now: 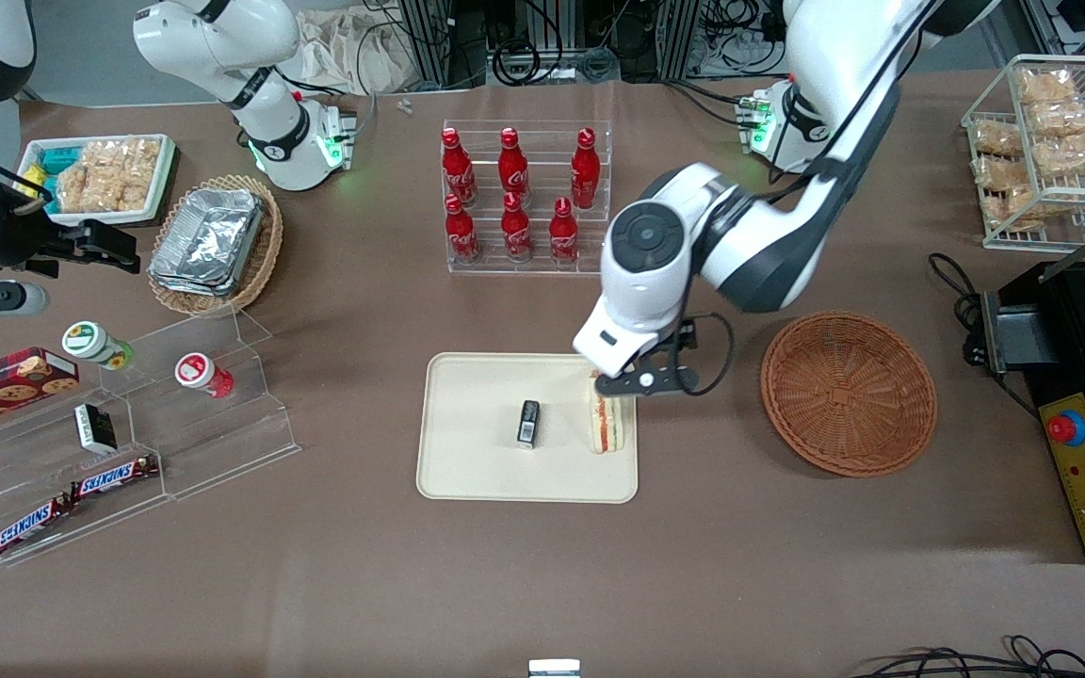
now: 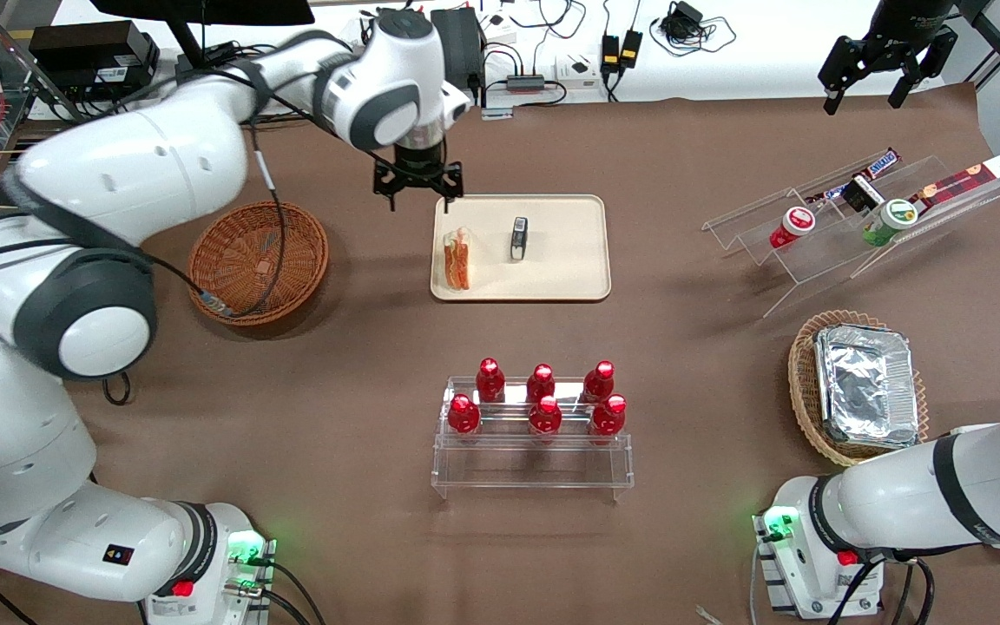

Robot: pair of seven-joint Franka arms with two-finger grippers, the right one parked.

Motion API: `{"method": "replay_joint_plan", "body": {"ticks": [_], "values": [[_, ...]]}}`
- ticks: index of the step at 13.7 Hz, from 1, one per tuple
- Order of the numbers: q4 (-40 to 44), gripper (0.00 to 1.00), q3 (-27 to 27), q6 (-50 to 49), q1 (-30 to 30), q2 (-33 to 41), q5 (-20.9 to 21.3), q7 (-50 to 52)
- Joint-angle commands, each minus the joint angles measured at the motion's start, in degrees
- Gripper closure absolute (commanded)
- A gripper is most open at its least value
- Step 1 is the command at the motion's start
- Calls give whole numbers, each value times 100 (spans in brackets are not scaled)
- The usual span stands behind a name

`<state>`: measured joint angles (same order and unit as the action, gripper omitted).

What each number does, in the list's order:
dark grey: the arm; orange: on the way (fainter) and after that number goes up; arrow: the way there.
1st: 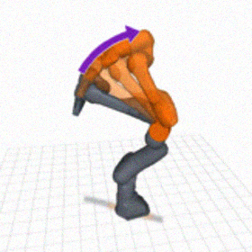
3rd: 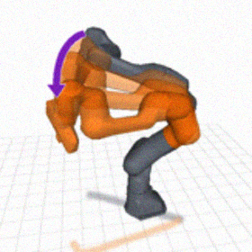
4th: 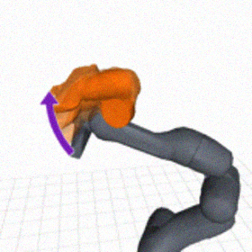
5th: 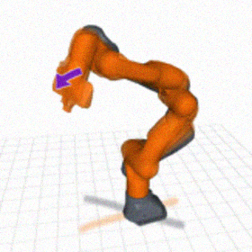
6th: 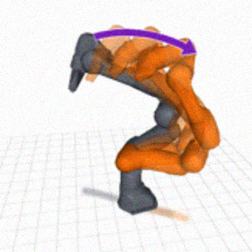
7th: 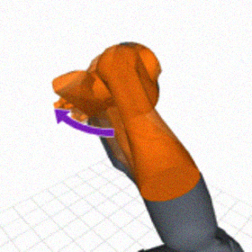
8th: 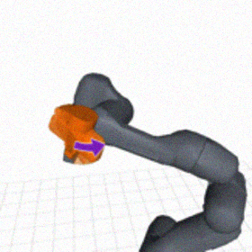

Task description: Place sandwich from basket to tray

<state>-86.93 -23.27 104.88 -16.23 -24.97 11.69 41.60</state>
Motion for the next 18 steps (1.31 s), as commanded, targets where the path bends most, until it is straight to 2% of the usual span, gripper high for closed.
{"method": "replay_joint_plan", "body": {"ticks": [1,7,9,11,14,18], "values": [[-385,0,-28,-607,548,833,-342,-591],[-1019,0,24,-1408,1858,2477,-965,-2111],[-1081,0,705,-1504,1870,3022,-1431,-2357],[-1194,0,1357,-1777,1527,3348,-1441,-2735],[-1231,0,1536,-1813,1526,3482,-1424,-2754],[-169,0,1475,-2347,1517,2727,-1380,-2727]]}}
